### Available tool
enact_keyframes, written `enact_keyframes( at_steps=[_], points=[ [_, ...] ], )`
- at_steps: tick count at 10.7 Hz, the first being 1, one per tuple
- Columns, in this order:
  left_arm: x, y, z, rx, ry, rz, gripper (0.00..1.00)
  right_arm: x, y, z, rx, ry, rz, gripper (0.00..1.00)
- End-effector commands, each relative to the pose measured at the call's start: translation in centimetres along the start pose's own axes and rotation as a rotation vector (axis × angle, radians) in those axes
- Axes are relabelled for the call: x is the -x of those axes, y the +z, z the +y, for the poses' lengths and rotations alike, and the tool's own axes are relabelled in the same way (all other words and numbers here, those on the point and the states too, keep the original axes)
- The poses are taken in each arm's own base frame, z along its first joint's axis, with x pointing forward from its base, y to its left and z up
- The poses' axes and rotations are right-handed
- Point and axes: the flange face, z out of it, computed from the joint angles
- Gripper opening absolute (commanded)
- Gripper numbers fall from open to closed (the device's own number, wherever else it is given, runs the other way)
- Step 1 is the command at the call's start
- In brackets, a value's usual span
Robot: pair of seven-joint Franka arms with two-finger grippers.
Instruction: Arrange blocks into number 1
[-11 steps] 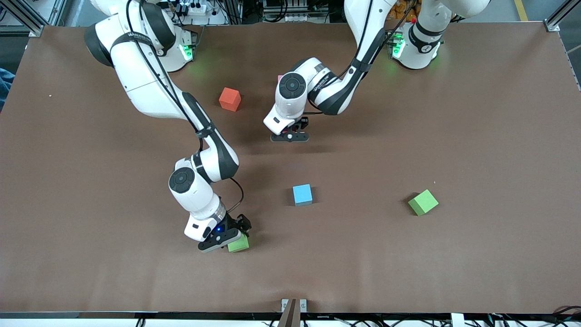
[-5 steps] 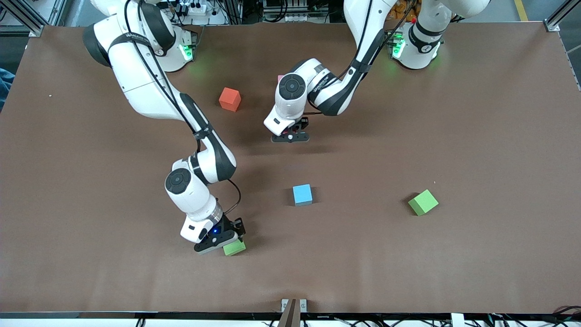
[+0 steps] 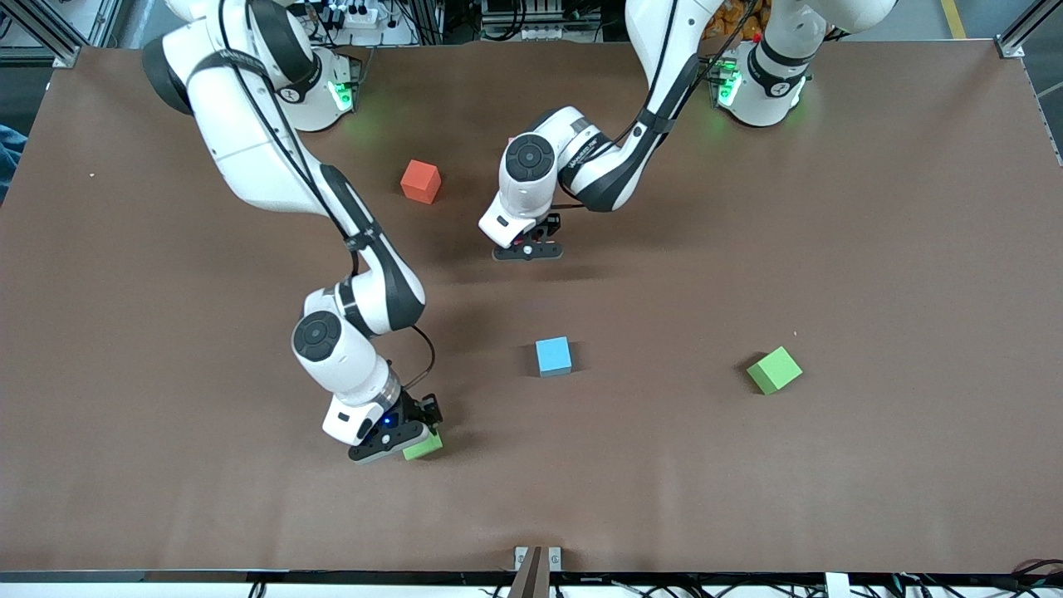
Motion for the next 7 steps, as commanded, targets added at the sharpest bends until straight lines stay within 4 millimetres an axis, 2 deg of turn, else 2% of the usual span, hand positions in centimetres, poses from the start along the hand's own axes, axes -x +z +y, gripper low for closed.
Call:
enact_keyframes(
  at_steps=[1,2,3,5,7],
  points=[
    [0.0,0.6,0.7,-0.005,-0.015,-0.003,1.0,1.0,-3.9,-0.1,-0.01,0.046,-0.104,0.0],
    [-0.1,0.4,0.7,-0.004,-0.015,0.001,1.0,1.3,-4.8,-0.5,-0.01,0.069,-0.133,0.0],
    [-0.8,-0.8,0.4,0.005,-0.025,0.016,1.0,2.1,-5.4,-0.7,-0.009,0.076,-0.145,0.0],
    [-3.0,-6.6,-0.7,0.045,-0.062,0.06,1.0,3.7,-6.7,-1.5,-0.005,0.142,-0.171,0.0],
    [-6.8,-12.9,-4.3,0.068,-0.133,0.095,1.0,4.8,-6.7,-6.4,-0.001,0.221,-0.192,0.0]
  ],
)
